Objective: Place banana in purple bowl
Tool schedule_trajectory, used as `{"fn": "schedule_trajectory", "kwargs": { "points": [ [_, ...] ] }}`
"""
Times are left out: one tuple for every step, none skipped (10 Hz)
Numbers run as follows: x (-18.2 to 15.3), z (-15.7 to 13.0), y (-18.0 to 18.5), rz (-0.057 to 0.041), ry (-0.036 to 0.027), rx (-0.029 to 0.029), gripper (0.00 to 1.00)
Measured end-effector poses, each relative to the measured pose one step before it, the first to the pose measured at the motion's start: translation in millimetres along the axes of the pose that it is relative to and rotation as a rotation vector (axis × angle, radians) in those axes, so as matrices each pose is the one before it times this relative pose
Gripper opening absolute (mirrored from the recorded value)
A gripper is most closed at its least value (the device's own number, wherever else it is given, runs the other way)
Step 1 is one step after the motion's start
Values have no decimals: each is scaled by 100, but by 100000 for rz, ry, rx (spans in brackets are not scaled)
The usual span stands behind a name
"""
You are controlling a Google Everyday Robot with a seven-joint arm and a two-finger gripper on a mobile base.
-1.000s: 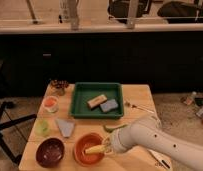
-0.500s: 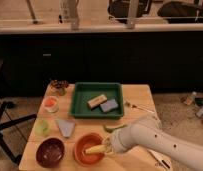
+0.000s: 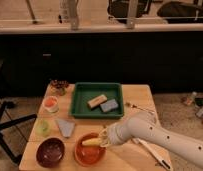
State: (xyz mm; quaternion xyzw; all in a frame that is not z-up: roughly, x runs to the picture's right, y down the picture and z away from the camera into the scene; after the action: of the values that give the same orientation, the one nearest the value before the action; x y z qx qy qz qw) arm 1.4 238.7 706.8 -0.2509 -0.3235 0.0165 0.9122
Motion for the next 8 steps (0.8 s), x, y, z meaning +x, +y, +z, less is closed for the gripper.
{"fn": "schedule_trajectory", "kwargs": {
  "points": [
    [-428,596,-787,26,-1767,46,0],
    [-851,867,-698,-1580,-2158,-842,0],
    [-992,886,-512,-2441,-1979,-1497,0],
    [-896,760,-220,-2184,-1157,-1775,0],
    [-1339,1187,-281,-3701,-1037,-3302,0],
    [-1085,981,-187,-3101,-227,-3129,0],
    [-1292,1184,-395,-3458,-331,-3572,0],
    [-923,964,-361,-2608,-142,-2886,0]
  ]
}}
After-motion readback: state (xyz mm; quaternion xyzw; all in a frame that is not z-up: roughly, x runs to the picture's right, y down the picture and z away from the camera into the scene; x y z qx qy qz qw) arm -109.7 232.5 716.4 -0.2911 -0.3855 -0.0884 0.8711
